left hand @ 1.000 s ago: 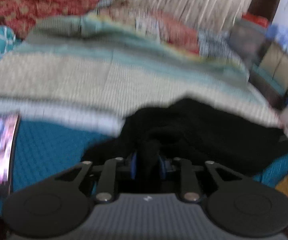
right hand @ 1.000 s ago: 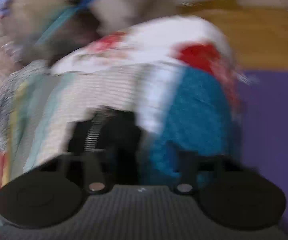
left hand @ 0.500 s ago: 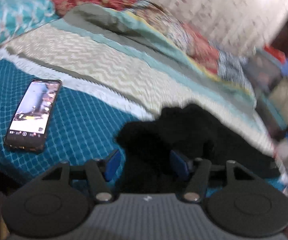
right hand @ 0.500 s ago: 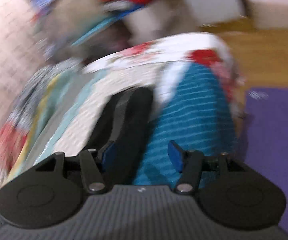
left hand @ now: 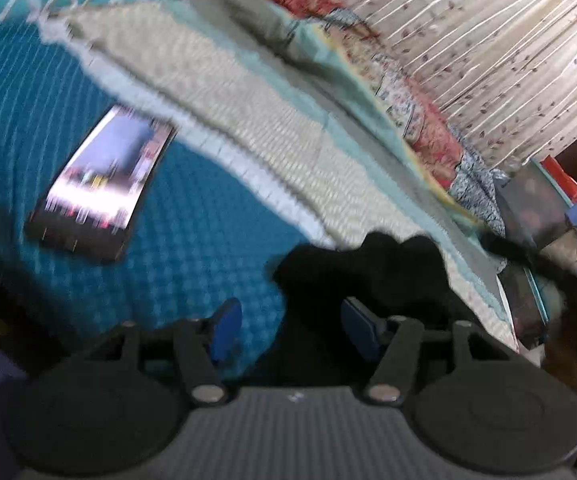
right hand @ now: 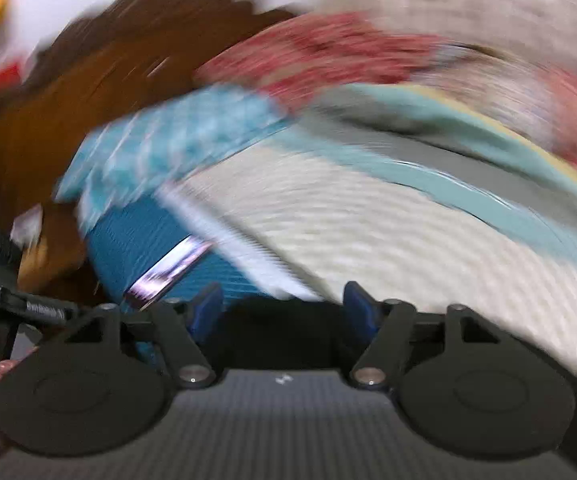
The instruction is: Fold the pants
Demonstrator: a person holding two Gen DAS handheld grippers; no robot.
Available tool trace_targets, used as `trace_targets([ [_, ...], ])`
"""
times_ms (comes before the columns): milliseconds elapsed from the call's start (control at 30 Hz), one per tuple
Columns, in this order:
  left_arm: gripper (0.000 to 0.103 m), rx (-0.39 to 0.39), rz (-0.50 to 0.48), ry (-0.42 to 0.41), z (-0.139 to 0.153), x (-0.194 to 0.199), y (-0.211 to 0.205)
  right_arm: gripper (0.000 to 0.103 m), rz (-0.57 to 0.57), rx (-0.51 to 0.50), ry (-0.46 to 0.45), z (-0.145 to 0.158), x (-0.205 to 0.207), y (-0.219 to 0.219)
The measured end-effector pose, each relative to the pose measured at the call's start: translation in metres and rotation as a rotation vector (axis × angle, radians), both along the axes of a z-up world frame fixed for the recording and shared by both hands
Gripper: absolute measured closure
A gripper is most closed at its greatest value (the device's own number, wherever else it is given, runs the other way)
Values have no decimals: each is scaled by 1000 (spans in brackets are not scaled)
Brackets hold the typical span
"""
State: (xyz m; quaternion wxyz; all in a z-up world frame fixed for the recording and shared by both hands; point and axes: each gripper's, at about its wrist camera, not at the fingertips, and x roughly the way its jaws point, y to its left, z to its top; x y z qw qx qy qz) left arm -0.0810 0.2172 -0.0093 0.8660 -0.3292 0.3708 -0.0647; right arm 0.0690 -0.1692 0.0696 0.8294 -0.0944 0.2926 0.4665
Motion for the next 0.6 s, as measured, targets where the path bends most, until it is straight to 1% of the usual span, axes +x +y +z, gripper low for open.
trace_targets([
  [67,46,-8,-3,12,-6,-7,0,29,123,-106,-21,-5,3,49],
  [100,46,-10,-8,14,-7,-10,0,28,175,-175,-33,-12,2,70],
  [167,46,1,-20,7,-8,-15,-1,27,241,-328,-34,-33,0,102],
  [200,46,10,-27,2,-7,-17,-3,28,255,-426,-37,-45,2,116],
  [233,46,22,-37,-3,-7,-18,-4,35,248,-528,-47,-60,4,124],
  [267,46,29,-46,-6,-7,-19,-6,48,240,-588,-50,-73,7,124],
  [300,46,36,-57,-9,-7,-18,-7,77,239,-604,-32,-78,9,120],
  [333,46,38,-65,-14,-7,-17,-7,78,223,-598,-1,-79,15,116],
  [367,46,37,-72,-21,-7,-17,-6,79,198,-554,22,-72,22,112],
  [433,46,18,-89,-37,-4,-8,-5,80,114,-412,62,-47,39,91],
  [467,46,2,-101,-51,-1,-2,-6,80,61,-306,89,-32,49,77],
  [533,46,-21,-132,-100,11,10,-9,80,-26,-144,139,-12,66,57],
  [600,48,-28,-162,-169,27,21,-14,80,-100,-48,151,3,77,42],
])
